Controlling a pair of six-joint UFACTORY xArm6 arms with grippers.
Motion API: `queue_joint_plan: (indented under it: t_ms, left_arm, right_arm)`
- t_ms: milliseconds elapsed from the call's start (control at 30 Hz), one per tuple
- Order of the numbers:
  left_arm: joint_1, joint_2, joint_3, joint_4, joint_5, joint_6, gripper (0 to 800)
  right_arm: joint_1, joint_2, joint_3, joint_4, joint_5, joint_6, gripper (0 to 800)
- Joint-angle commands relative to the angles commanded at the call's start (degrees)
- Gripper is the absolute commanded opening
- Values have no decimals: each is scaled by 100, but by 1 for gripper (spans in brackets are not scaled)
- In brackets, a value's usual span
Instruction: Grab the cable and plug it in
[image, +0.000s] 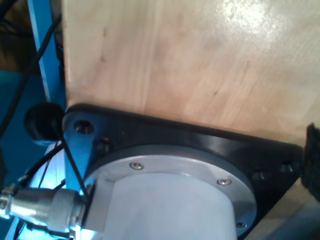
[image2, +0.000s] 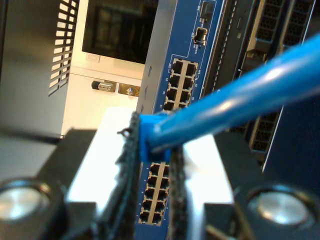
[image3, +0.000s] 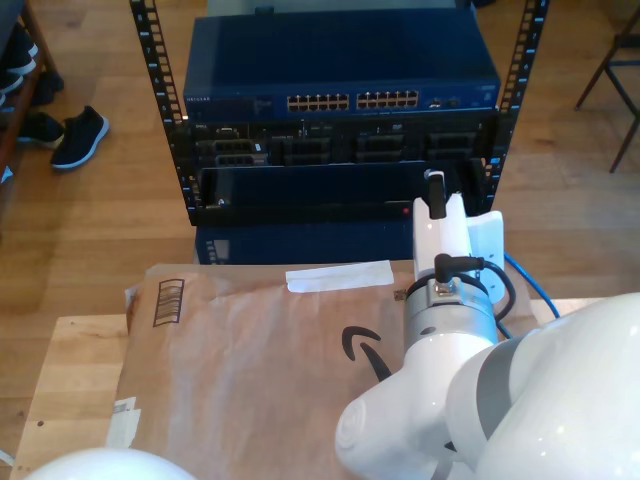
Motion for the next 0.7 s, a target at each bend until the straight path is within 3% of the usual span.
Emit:
queue_joint_plan:
  t_ms: [200, 367, 700]
  left_arm:
    - [0, 44, 176, 62, -176, 229, 798]
    - [0, 273, 527, 114, -818, 281, 798]
    - [0, 325, 527, 97, -826, 290, 799]
  right_arm:
    - [0, 123, -220, -9, 0, 0, 2]
    - [0, 264, -396, -9, 9, 0, 2]
    - [-26, 624, -1134, -97, 334, -9, 2]
